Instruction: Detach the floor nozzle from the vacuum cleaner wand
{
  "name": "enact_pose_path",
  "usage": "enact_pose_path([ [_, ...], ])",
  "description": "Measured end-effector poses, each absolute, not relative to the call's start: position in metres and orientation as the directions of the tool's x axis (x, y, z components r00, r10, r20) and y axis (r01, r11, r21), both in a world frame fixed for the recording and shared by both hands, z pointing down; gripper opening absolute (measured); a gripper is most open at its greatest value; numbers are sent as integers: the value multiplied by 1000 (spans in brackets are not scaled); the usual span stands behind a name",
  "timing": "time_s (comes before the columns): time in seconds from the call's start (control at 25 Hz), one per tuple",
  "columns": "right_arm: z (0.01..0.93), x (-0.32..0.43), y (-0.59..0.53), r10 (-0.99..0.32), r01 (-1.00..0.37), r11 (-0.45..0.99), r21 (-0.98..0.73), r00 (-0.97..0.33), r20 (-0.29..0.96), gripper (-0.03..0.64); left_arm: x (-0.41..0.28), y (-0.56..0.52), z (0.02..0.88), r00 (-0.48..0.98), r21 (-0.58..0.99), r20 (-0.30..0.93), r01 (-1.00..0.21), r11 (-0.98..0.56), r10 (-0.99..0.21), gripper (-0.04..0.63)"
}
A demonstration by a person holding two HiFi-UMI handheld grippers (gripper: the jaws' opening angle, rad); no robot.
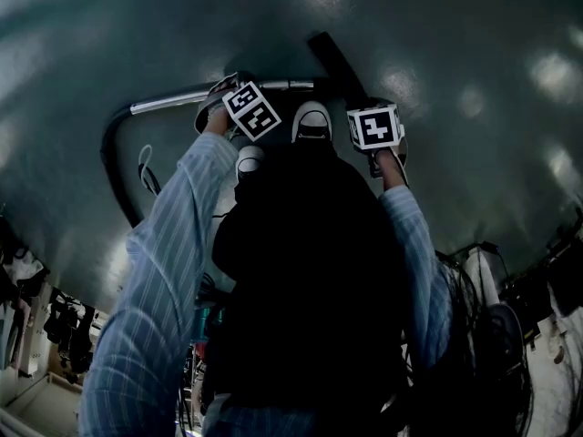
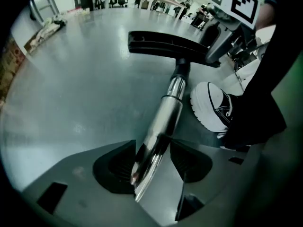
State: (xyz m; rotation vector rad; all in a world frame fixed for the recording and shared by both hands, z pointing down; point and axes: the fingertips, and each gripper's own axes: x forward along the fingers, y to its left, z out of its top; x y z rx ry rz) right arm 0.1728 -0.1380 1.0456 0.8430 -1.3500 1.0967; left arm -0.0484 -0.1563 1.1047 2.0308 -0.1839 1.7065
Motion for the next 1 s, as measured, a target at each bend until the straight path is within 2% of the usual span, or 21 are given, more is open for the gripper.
enact_pose_path([
  [0.08, 1047, 176, -125, 148, -948, 277, -159, -122, 982, 230, -49, -144, 1106, 213, 306, 948, -409, -860, 236, 216],
  [0.16, 1044, 182, -131, 129, -942, 309, -131, -95, 987, 229, -48, -142, 1109, 206, 261, 960, -398, -880, 191, 216],
  [0.2, 1042, 191, -137, 109, -954, 280, -106, -78, 991, 229, -49, -143, 1110, 201, 237, 965, -392, -889, 169, 215],
  [0.24, 1040, 210, -138, 91, -980, 183, -79, -63, 994, 230, -51, -143, 1110, 190, 227, 968, -389, -893, 163, 215],
  [0.32, 1034, 264, -130, 64, -995, -100, -31, -37, 997, 226, -62, -134, 1110, 147, 248, 967, -387, -888, 205, 215],
  [0.36, 1028, 290, -125, 64, -988, -152, -11, -21, 998, 218, -69, -130, 1111, 121, 262, 965, -386, -884, 232, 216],
  [0.4, 1024, 309, -122, 76, -994, -110, 3, -5, 997, 212, -76, -129, 1112, 98, 267, 964, -387, -882, 248, 215],
  [0.48, 1024, 329, -117, 115, -997, 75, -3, 5, 993, 212, -88, -136, 1113, 67, 245, 969, -401, -883, 238, 215],
  [0.56, 1032, 327, -114, 145, -988, 147, -40, -19, 989, 212, -98, -146, 1113, 48, 194, 980, -425, -884, 192, 215],
  [0.72, 1029, 310, -108, 150, -995, 65, -69, -58, 987, 213, -96, -154, 1091, 58, 134, 991, -463, -876, 121, 213],
  [1.0, 976, 265, -125, 62, -982, -28, -184, -186, 981, 215, -69, -182, 1021, 130, 110, 991, -549, -828, 45, 213],
])
